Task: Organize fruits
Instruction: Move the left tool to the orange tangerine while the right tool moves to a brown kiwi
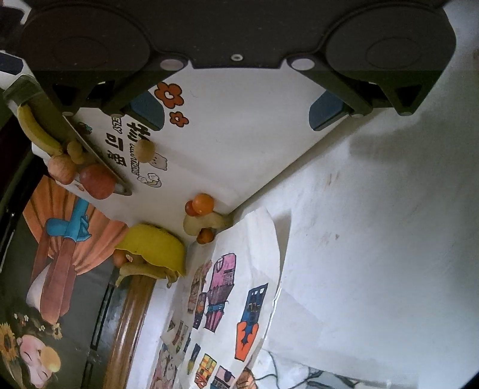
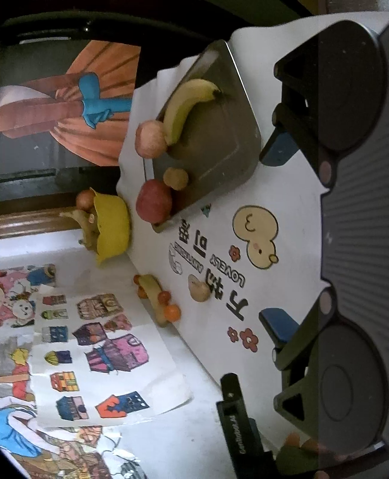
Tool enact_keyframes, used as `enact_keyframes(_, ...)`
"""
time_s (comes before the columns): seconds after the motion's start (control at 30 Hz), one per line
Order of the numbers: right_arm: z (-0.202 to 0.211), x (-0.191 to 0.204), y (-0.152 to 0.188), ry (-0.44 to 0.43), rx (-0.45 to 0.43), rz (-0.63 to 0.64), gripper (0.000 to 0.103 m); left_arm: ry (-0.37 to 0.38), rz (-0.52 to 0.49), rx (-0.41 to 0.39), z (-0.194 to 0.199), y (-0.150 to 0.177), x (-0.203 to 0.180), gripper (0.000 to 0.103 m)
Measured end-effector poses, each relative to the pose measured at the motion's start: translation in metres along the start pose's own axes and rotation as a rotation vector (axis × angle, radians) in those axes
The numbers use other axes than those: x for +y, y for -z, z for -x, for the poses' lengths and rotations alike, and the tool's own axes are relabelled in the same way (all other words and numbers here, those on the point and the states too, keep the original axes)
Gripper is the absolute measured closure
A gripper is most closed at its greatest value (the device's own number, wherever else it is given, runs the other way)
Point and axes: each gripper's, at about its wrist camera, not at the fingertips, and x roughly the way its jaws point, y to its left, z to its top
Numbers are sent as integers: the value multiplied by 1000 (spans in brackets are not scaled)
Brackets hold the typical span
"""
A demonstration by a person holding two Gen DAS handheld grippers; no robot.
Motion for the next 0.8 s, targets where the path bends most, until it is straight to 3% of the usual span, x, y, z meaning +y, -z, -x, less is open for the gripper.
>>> enact_keyframes(0.4, -24, 9, -10, -25, 25, 18, 0, -3, -96, -7, -25, -28, -20, 1)
enact_keyframes(0.6, -41, 7, -21, -1, 17, 63, 0, 34, -143, -25, -55, -47, -38, 1)
enact_keyframes(0.8, -58, 11, -34, -39, -9, 122, 0, 34, -181, -19, -92, -69, -50, 1)
